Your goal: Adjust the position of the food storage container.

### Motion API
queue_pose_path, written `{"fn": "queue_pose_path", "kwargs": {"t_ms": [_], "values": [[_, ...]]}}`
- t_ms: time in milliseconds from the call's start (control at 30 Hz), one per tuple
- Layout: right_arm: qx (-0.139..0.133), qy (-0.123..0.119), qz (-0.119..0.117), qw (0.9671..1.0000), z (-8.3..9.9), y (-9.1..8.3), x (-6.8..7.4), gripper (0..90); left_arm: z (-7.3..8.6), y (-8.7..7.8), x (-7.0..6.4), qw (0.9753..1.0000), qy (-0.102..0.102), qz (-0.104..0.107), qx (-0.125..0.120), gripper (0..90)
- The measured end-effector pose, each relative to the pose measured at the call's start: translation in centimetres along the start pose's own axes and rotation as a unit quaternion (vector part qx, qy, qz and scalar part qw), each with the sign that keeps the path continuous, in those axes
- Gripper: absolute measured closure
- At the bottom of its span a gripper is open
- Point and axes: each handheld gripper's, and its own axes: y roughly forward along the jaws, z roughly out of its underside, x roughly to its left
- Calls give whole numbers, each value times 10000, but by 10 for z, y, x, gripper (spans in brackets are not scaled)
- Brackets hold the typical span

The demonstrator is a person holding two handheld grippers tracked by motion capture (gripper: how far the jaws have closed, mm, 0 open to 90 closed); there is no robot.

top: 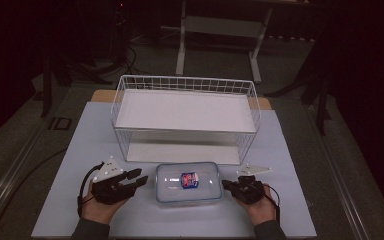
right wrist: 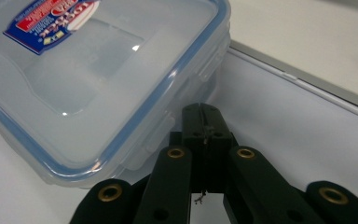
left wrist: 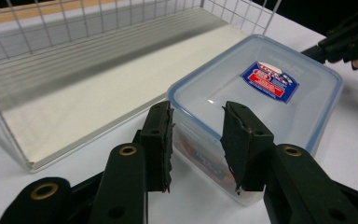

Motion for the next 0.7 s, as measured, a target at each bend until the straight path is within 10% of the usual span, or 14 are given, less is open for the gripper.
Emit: {"fn": "queue_pose_path", "kwargs": {"t_ms": [400,700], "values": [[-346,110,129,9993,-5,-15,-5,666,3,3,7,9997,-228,-48,4,578],[-620,498,-317,9963,-10,-19,-2,462,2,11,7,9986,-484,210,-28,472]]}}
